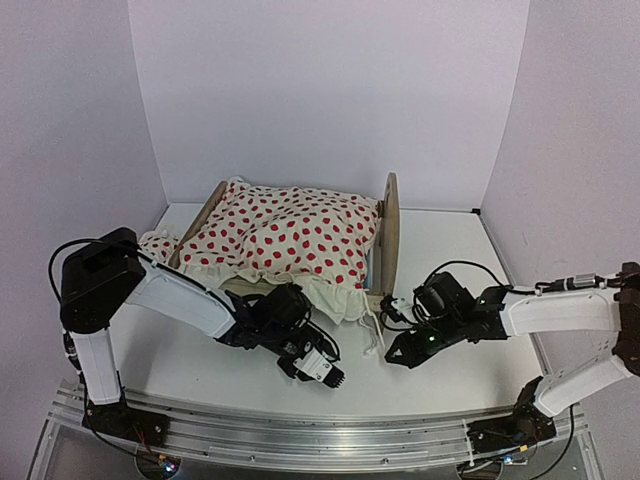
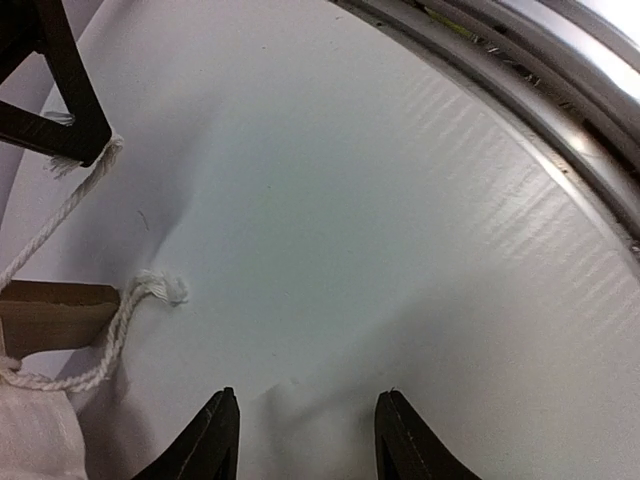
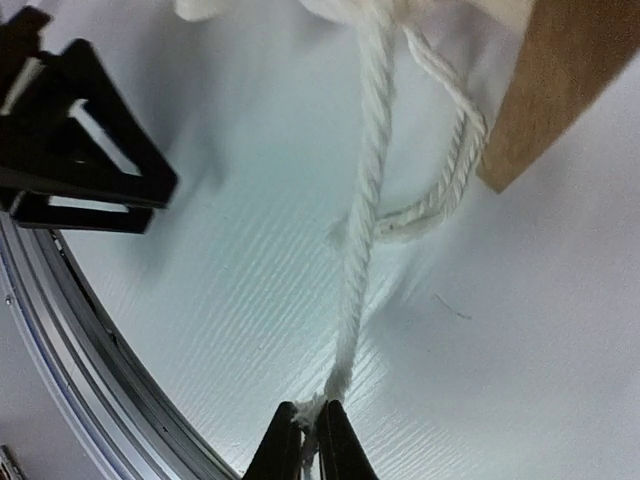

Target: Set up the pet bed

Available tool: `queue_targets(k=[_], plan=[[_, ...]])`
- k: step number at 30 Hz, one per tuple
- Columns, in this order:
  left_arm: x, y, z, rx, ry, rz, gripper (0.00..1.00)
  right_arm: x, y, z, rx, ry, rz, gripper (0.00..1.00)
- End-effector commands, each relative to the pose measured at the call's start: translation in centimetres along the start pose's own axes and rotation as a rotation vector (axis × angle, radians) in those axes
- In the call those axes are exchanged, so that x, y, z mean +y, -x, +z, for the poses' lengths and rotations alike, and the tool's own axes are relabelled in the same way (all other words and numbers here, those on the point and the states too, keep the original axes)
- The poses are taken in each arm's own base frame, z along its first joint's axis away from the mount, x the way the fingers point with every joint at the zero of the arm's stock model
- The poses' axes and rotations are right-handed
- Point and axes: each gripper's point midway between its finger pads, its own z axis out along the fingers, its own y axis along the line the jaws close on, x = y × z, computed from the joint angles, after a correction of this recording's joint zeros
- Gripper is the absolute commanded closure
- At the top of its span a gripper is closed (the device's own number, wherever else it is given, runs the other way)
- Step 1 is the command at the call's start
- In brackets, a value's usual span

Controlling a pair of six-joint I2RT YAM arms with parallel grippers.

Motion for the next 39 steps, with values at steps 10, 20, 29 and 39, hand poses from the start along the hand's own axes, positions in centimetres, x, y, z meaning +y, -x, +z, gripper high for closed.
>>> queue_targets(k=[10,20,29,39], plan=[[2.0,3.1,-14.3,0.002,0.179,-0.342,0.48,-0.6,1.9,-2.9,-0.010,-0.145,0.084,0.51],[7.5,-10.1,-27.2,0.350,0.699,-0.597,0.34,12.7,11.7,-8.7,-0.139,0.161,0.003,0.52],[5.6,-13.6,-24.6,0.424,0.558,-0.722,0.47,12.1,22.2,-2.1,-0.315,-0.128,0.140,0.22],[5.3,-14.4,-26.1,0.478,0.591,-0.702,0.76,8.0,22.1,0.9,-0.373,-0.446,0.163,0.57]])
